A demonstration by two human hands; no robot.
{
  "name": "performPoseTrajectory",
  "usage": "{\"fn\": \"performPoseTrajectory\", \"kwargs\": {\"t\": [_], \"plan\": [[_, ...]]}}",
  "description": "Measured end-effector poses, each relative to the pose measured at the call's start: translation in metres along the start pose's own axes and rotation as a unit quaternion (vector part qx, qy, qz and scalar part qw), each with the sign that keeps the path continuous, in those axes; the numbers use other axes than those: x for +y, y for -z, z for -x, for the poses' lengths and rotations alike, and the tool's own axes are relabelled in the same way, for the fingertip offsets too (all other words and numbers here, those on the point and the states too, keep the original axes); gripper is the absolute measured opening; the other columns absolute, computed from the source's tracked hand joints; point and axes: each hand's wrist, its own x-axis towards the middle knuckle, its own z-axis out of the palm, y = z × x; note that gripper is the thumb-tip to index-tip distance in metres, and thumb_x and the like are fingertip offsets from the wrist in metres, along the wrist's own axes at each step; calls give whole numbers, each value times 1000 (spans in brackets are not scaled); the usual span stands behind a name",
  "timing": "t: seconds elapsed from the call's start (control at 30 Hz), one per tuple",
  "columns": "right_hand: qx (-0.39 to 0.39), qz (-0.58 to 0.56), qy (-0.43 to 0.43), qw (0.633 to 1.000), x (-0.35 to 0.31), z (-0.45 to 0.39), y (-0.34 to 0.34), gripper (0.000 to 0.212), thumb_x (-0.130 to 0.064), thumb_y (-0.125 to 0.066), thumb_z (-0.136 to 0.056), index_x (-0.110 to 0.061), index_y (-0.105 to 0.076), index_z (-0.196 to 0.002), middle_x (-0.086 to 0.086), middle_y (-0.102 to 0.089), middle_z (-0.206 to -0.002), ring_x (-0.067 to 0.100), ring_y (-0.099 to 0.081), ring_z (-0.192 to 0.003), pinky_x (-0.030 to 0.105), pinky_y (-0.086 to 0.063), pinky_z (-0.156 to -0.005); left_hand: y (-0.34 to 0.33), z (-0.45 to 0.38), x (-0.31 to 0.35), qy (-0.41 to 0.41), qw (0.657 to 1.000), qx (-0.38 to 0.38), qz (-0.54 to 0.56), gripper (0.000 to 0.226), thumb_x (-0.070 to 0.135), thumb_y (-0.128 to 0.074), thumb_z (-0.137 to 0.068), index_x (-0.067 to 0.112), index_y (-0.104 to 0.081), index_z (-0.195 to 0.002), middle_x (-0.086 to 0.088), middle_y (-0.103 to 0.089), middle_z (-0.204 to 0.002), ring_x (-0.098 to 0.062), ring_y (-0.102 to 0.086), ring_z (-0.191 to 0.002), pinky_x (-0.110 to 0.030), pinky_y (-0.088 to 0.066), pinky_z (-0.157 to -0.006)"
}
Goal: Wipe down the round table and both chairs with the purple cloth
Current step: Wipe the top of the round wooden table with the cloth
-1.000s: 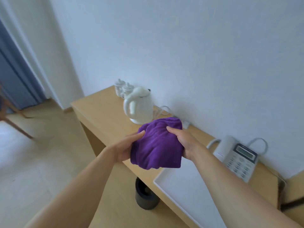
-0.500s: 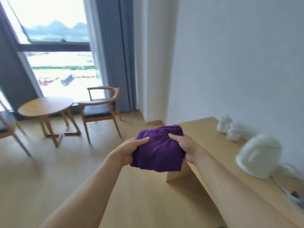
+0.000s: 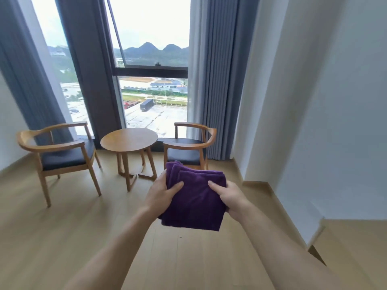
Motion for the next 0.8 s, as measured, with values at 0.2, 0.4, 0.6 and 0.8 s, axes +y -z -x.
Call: {"fn": "performPoseTrajectory", "kwargs": {"t": [0.2, 0.4, 0.6, 0.8], "plan": [[-67, 7, 0, 998, -31, -161, -67, 30, -31, -73, -89, -22, -67, -117, 3, -76, -108, 26, -71, -99, 47, -58, -90, 44, -129, -58, -2, 995, 91, -30, 36, 30, -64, -96, 30, -54, -130, 11, -66, -114, -6, -62, -102, -28, -49, -87], [-151, -4, -24, 988, -74, -302, -150, 40, -21, -73, -89, -19, -60, -126, 5, -73, -113, 29, -70, -103, 47, -59, -88, 109, -245, -94, 22, 981, 182, -66, 31, 40, -59, -98, 43, -49, -127, 24, -61, -107, 2, -60, -96, -18, -45, -80], [-274, 11, -66, 959, -81, -407, -237, 52, -10, -71, -88, -33, -50, -130, 0, -64, -125, 30, -63, -113, 51, -59, -86, 170, -329, -162, 65, 966, 244, -62, 27, 34, -57, -100, 36, -50, -126, 18, -62, -107, 0, -58, -95, -19, -44, -80], [-254, 72, -58, 963, -66, -526, -312, 53, -6, -62, -94, -39, -46, -132, -1, -60, -128, 31, -63, -112, 59, -56, -88, 217, -433, -250, 74, 969, 227, -62, 22, 35, -56, -101, 42, -51, -121, 26, -62, -102, 3, -60, -92, -11, -42, -74]]}}
